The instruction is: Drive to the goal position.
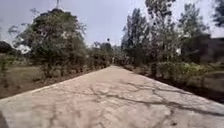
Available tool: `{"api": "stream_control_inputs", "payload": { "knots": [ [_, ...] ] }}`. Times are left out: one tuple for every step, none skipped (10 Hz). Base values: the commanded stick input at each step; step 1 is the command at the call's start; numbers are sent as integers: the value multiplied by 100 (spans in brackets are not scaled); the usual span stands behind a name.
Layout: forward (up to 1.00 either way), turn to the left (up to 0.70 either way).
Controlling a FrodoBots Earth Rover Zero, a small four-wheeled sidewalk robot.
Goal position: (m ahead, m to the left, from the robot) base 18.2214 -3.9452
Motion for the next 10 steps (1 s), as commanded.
{"api": "stream_control_inputs", "payload": {
  "knots": [
    [70,0],
    [70,0],
    [70,0],
    [70,0],
    [70,0],
    [70,0],
    [70,0],
    [70,0],
    [70,0],
    [70,0]
  ]
}}
